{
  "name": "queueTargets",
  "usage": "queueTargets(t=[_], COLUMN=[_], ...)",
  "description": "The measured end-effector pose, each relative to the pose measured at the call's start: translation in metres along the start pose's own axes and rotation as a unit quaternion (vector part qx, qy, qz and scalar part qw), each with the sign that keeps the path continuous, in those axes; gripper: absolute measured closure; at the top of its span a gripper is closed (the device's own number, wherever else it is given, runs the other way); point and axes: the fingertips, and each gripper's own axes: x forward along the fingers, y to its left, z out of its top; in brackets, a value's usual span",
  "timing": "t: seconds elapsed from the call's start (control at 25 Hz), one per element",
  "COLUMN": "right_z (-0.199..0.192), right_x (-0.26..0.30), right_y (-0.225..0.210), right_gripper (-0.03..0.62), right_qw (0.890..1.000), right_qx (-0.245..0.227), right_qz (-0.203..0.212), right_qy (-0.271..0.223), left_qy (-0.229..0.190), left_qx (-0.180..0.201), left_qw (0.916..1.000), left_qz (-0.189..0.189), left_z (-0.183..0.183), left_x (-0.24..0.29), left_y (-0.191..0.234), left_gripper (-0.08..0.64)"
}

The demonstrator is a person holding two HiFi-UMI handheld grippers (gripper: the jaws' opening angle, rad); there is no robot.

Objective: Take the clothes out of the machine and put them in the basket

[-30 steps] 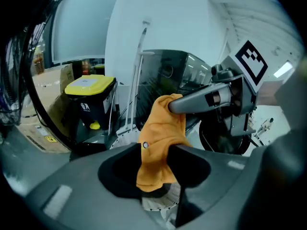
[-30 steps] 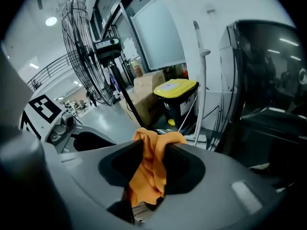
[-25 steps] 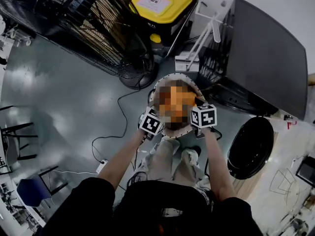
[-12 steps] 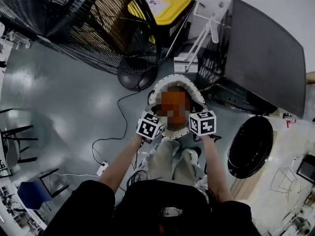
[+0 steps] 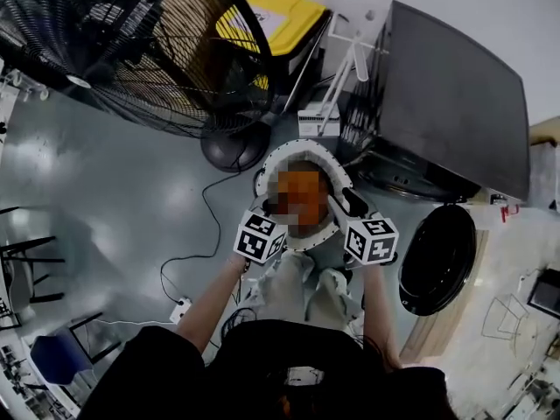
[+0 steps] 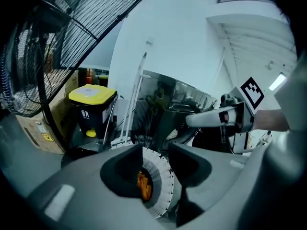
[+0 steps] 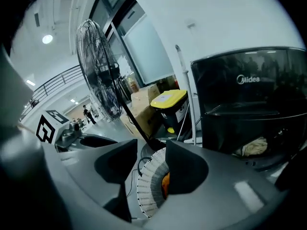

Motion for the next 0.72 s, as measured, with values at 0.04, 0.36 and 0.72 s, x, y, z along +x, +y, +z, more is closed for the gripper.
queueTargets(t=[0.04,0.36,0.72], right_z=[0.001,-0.002,-0.019], right_x=[-0.008,-0.082,-0.175], right_y=[0.000,-0.023,-0.062], right_gripper=[0.385,0.405,0.413], right_qw=[1.000,0.998,0.994], right_qx=[0.005,0.032,0.047], right_qz=[0.001,-0.017,-0.034], right_qy=[-0.006,-0.049,-0.090], left_qy=[-0.003,-0.017,-0.045], left_qx=[0.000,0.023,0.040], left_qw=[1.0000,0.9994,0.9973], left_qz=[-0.001,-0.017,-0.043], left_z=[0.002,0.014,0.026], left_x=[-0.002,-0.008,-0.007], left_y=[-0.004,-0.059,-0.162], left_gripper=[0.387,0.393,0.394])
